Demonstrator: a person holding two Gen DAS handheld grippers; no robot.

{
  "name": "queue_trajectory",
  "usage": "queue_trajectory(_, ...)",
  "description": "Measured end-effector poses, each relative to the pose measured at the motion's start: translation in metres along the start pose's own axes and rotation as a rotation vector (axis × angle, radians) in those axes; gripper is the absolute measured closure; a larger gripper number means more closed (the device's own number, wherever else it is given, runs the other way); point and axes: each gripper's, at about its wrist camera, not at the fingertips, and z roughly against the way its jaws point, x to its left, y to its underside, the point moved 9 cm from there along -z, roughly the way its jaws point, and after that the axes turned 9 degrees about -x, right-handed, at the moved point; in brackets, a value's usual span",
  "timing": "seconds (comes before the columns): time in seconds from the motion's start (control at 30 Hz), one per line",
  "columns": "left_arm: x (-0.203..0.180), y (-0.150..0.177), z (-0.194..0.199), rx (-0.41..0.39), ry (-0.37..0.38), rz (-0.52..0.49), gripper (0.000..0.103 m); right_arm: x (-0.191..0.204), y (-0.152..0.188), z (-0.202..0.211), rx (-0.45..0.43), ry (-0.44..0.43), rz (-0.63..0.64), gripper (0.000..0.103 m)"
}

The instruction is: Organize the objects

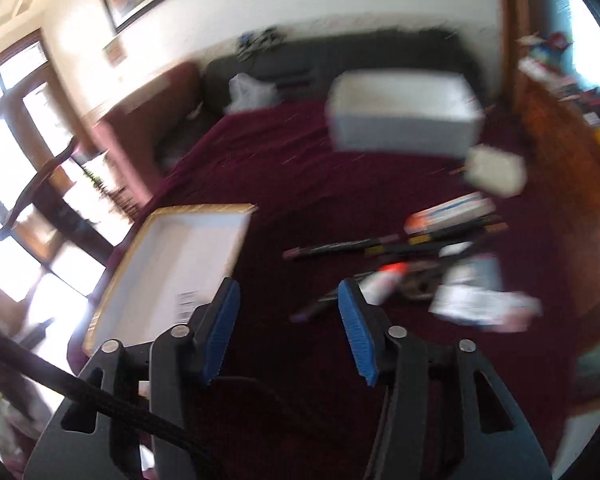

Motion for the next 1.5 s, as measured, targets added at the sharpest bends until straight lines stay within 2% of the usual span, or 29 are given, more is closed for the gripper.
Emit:
queue_trajectory(0.07,0.019,-0.029,0.033,-0.079,-0.095,-0.021,0.046,-0.053,-0.017,0.053,-0.085,0.132,-0.015,0.040)
queue_trajectory(0.13,0.047,-0.057,0.079,-0.177,-0.245,-0.032,0.046,-0.109,-0.031,0.110,-0.175,0.271,-0.054,0.040)
queue_trajectory(0.2,0.079,-0.084,0.139,-0.274,-0.446,-0.015,0.046,-0.160,-0.039,0.170,-0.256,0.388,-0.112,0.040)
queue_trajectory(0.23,0.093,-0.094,0.165,-0.314,-0.521,0.004,0.046,-0.183,-0.040,0.202,-0.300,0.435,-0.147,0.040)
queue_trajectory(0.3,0.107,-0.117,0.229,-0.429,-0.610,0.054,0.046,-0.219,-0.044,0.261,-0.384,0.525,-0.193,0.039)
queue_trajectory(0.33,0.112,-0.129,0.260,-0.491,-0.633,0.075,0.046,-0.233,-0.046,0.294,-0.434,0.585,-0.205,0.038)
queue_trajectory(0.4,0.114,-0.149,0.310,-0.580,-0.673,0.100,0.046,-0.246,-0.056,0.353,-0.523,0.699,-0.219,0.025)
queue_trajectory(0.5,0.107,-0.173,0.358,-0.665,-0.708,0.084,0.044,-0.265,-0.067,0.442,-0.642,0.877,-0.229,0.023)
queue_trajectory(0.6,0.099,-0.186,0.372,-0.689,-0.720,0.064,0.044,-0.282,-0.074,0.513,-0.712,1.020,-0.286,0.021)
queue_trajectory(0.67,0.079,-0.184,0.355,-0.664,-0.686,0.025,0.043,-0.294,-0.073,0.542,-0.728,1.026,-0.352,0.021)
queue_trajectory(0.7,0.070,-0.184,0.339,-0.645,-0.663,0.003,0.038,-0.297,-0.071,0.546,-0.727,1.022,-0.371,0.021)
queue_trajectory(0.8,0.032,-0.171,0.257,-0.528,-0.533,-0.053,0.033,-0.290,-0.061,0.531,-0.699,0.992,-0.335,0.019)
queue_trajectory(0.87,-0.002,-0.162,0.192,-0.428,-0.416,-0.073,0.033,-0.286,-0.055,0.496,-0.639,0.931,-0.303,0.019)
queue_trajectory(0.93,-0.037,-0.147,0.133,-0.318,-0.301,-0.111,0.033,-0.275,-0.048,0.447,-0.564,0.836,-0.288,0.019)
queue_trajectory(1.03,-0.090,-0.112,0.050,-0.181,-0.157,-0.193,0.034,-0.260,-0.023,0.363,-0.439,0.651,-0.273,0.019)
queue_trajectory(1.17,-0.156,-0.055,-0.048,-0.016,0.055,-0.176,0.034,-0.224,0.013,0.255,-0.321,0.452,-0.230,0.019)
queue_trajectory(1.27,-0.195,-0.021,-0.112,0.041,0.109,-0.204,0.034,-0.199,0.039,0.181,-0.277,0.359,-0.193,0.019)
queue_trajectory(1.37,-0.212,0.018,-0.173,0.065,0.054,-0.280,0.034,-0.174,0.063,0.122,-0.296,0.277,-0.210,0.019)
queue_trajectory(1.5,-0.213,0.073,-0.212,0.124,-0.008,-0.321,0.034,-0.140,0.066,0.080,-0.352,0.208,-0.244,0.020)
